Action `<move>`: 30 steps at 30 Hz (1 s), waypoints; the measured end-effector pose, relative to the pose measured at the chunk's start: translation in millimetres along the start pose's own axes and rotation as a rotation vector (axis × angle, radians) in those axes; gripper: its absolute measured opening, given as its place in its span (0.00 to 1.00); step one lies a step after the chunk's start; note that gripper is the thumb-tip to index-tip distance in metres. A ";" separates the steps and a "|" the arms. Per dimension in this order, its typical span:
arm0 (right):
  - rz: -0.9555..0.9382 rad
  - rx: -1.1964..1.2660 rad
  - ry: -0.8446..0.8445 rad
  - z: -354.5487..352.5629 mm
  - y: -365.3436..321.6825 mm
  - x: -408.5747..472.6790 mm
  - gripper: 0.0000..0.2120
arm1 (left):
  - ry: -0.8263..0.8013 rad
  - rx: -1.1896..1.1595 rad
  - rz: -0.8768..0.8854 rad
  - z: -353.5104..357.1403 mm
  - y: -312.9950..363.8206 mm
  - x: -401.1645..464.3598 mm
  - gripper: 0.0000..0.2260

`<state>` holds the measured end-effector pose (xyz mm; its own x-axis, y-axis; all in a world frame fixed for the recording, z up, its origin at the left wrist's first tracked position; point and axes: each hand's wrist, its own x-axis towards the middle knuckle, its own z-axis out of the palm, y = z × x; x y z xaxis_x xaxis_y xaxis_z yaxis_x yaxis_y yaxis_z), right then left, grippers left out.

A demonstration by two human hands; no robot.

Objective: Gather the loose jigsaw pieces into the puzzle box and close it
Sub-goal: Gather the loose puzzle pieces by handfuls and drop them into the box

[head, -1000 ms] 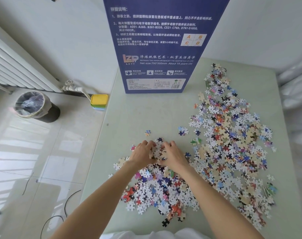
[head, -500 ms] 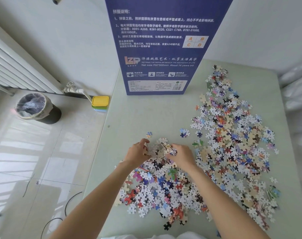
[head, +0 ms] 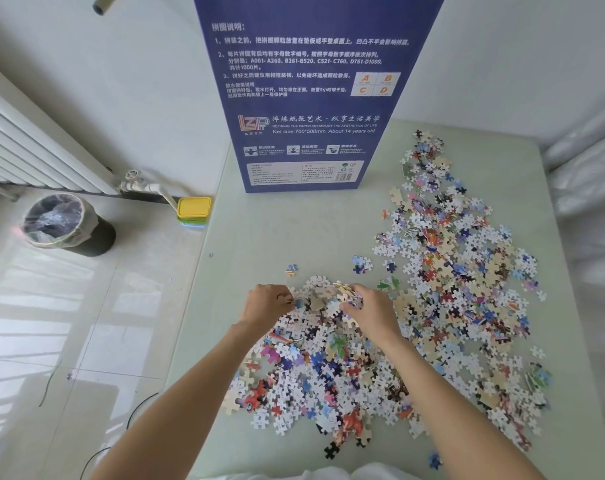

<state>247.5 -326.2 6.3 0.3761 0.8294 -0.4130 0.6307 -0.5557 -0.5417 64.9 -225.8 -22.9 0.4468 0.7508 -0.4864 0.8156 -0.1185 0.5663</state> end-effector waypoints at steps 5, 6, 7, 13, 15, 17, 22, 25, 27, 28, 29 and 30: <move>-0.078 -0.005 0.049 -22.3 -8.6 -7.3 0.20 | 0.150 -0.041 0.158 -23.8 10.7 -11.3 0.06; -0.101 -0.005 0.057 -28.2 -11.3 -10.1 0.20 | 0.173 -0.055 0.192 -30.6 14.8 -14.3 0.06; -0.132 -0.002 0.067 -35.9 -15.1 -13.8 0.20 | 0.193 -0.061 0.228 -39.1 20.2 -18.2 0.06; -0.343 0.066 0.144 -111.0 -56.7 -26.7 0.16 | 0.385 -0.127 0.471 -126.6 79.1 -29.8 0.04; -0.433 0.068 0.212 -145.4 -79.6 -21.4 0.16 | 0.515 -0.146 0.575 -169.9 111.2 -26.0 0.04; -0.522 0.070 0.308 -178.4 -104.0 -9.8 0.17 | 0.625 -0.133 0.669 -214.1 146.1 -20.4 0.05; -0.669 0.094 0.488 -256.6 -172.6 35.6 0.16 | 0.810 -0.017 0.728 -304.4 213.6 15.4 0.07; -0.715 0.092 0.581 -289.6 -208.0 68.4 0.16 | 0.758 0.129 0.641 -326.6 226.2 45.9 0.08; -0.741 0.038 0.574 -300.7 -226.8 90.4 0.15 | 0.678 0.256 0.559 -328.8 222.7 59.1 0.08; -0.755 -0.010 0.557 -304.9 -235.5 101.7 0.15 | 0.645 0.308 0.531 -330.8 219.8 66.1 0.07; -0.766 -0.054 0.526 -304.3 -240.7 111.2 0.14 | 0.626 0.328 0.512 -330.0 213.9 70.9 0.07; -0.776 -0.095 0.487 -305.1 -247.3 121.3 0.13 | 0.629 0.319 0.506 -331.8 210.5 75.6 0.07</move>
<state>344.2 -70.9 313.5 0.0551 0.9120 0.4066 0.8704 0.1556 -0.4670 148.4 21.6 280.3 0.5743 0.7674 0.2849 0.6803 -0.6410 0.3554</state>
